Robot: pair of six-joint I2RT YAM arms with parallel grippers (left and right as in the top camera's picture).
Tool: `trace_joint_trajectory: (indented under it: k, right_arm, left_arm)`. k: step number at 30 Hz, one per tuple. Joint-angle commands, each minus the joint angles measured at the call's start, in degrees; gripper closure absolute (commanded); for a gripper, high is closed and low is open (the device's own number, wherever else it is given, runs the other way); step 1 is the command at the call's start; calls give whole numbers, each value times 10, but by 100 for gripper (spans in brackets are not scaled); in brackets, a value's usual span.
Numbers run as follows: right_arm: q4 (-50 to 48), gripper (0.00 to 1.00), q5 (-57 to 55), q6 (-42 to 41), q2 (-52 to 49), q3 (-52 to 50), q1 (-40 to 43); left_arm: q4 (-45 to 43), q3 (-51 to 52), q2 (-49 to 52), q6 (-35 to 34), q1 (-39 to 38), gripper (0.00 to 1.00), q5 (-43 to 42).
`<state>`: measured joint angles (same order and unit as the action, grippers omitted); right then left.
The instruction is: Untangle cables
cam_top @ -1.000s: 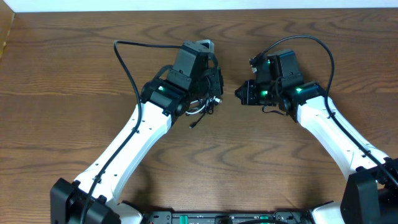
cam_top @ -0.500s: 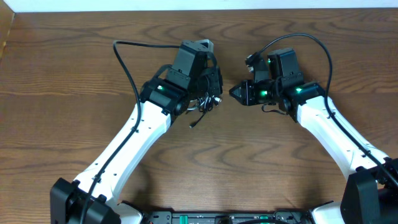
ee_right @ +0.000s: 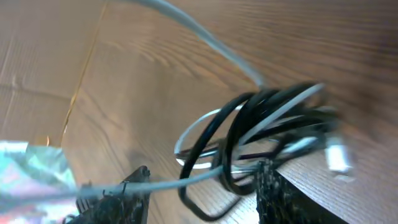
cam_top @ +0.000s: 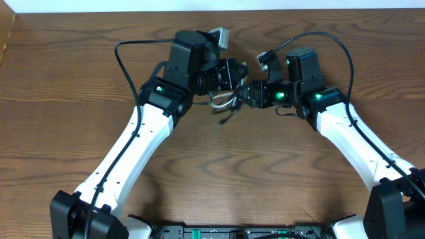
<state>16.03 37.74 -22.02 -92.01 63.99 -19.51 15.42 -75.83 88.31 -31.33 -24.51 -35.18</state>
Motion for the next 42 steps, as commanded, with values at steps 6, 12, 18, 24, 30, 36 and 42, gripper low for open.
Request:
trace_joint_trajectory:
  k: [6,12,18,24,30,36,42]
  right_arm:
    - [-15,51,-35,-63,-3,-2,-3]
    - [-10,58,-88,-80,-3,-2,-3]
    - [11,83,-139,-79,-3,-2,-3]
    - [34,87,-173,-77,-3,-2,-3]
    - [49,99,-214,-76,-3,-2,-3]
    - [56,99,-218,-66,-3,-2,-3]
    - [19,75,-115,12,-3,-2,10]
  left_arm:
    - [-52,-8,0,2,5,92,-147]
    - [-55,-8,0,-3,5,93,-154]
    - [-75,-9,0,-32,5,92,-154]
    - [-163,-9,0,-114,29,93,-206]
    - [-188,-9,0,-160,57,93,-228]
    - [-205,-9,0,-177,75,92,-230]
    - [-185,-9,0,-128,75,92,-249]
